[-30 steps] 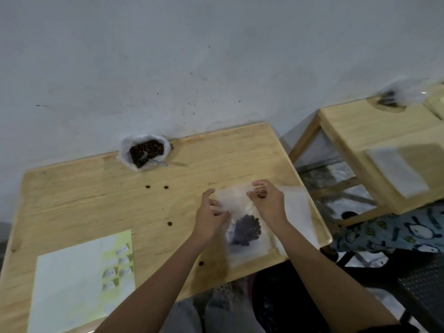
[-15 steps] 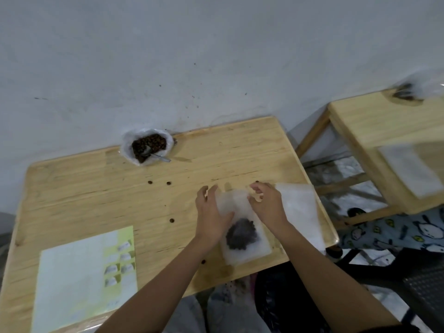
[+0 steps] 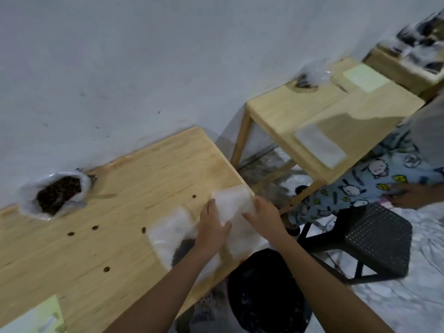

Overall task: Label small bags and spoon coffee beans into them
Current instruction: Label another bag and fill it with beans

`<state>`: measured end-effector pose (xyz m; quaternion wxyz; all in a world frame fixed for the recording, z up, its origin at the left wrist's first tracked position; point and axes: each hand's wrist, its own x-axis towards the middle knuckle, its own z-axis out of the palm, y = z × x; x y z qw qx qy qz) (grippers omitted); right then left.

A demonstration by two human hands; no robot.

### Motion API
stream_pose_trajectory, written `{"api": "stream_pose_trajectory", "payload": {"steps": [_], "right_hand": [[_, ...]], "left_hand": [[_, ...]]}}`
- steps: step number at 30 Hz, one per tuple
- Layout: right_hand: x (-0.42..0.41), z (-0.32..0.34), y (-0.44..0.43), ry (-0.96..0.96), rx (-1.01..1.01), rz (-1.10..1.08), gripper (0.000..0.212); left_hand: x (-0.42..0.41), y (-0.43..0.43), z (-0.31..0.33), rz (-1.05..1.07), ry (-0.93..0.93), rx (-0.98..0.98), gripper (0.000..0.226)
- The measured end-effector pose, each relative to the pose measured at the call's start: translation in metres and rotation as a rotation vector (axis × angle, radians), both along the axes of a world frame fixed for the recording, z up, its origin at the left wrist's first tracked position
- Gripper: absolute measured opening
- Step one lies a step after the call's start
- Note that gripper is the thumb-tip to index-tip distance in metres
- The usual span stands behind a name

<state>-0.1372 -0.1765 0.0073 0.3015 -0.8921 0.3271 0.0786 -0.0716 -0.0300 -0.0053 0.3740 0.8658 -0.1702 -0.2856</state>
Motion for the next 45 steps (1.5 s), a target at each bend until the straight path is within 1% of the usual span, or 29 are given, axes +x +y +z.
{"api": "stream_pose_trajectory", "payload": {"steps": [2,4,9,14,17,18,21,24,29,31,35,39,45], "right_hand": [[-0.002,-0.003,0.003,0.036,0.038,-0.004,0.065],[-0.001,-0.005,0.005,0.045,0.03,0.001,0.065],[-0.001,-0.005,0.01,-0.074,0.019,-0.068,0.05],[-0.001,-0.004,0.013,-0.212,0.043,-0.215,0.038],[0.001,-0.001,0.013,-0.316,0.131,-0.329,0.018],[0.002,0.002,0.013,-0.338,0.171,-0.353,0.015],[0.006,0.007,0.014,-0.365,0.233,-0.369,0.016],[0.01,0.012,0.016,-0.407,0.255,-0.361,0.022],[0.019,0.024,0.017,-0.468,0.232,-0.356,0.025],[0.022,0.028,0.018,-0.479,0.231,-0.353,0.024],[0.024,0.028,0.019,-0.448,0.226,-0.34,0.024],[0.024,0.021,0.019,-0.385,0.239,-0.38,0.022],[0.022,0.015,0.02,-0.338,0.208,-0.412,0.023]], "left_hand": [[-0.005,-0.003,-0.004,-0.028,0.024,0.029,0.08],[-0.006,-0.005,-0.006,-0.037,0.034,0.017,0.08],[-0.006,-0.008,-0.005,-0.031,0.051,-0.029,0.081],[-0.007,-0.009,-0.004,-0.009,0.055,-0.039,0.077],[-0.007,-0.009,-0.002,0.032,0.061,-0.056,0.072],[-0.007,-0.009,-0.002,0.048,0.053,-0.06,0.07],[-0.005,-0.009,0.0,0.111,0.036,-0.072,0.064],[-0.001,-0.008,0.004,0.174,0.04,-0.115,0.06],[0.01,-0.003,0.013,0.292,0.006,-0.261,0.054],[0.018,-0.001,0.012,0.297,0.004,-0.29,0.05],[0.028,0.003,0.007,0.277,0.091,-0.297,0.046],[0.032,0.006,0.001,0.303,0.174,-0.288,0.045],[0.035,0.005,-0.003,0.32,0.159,-0.286,0.043]]}}
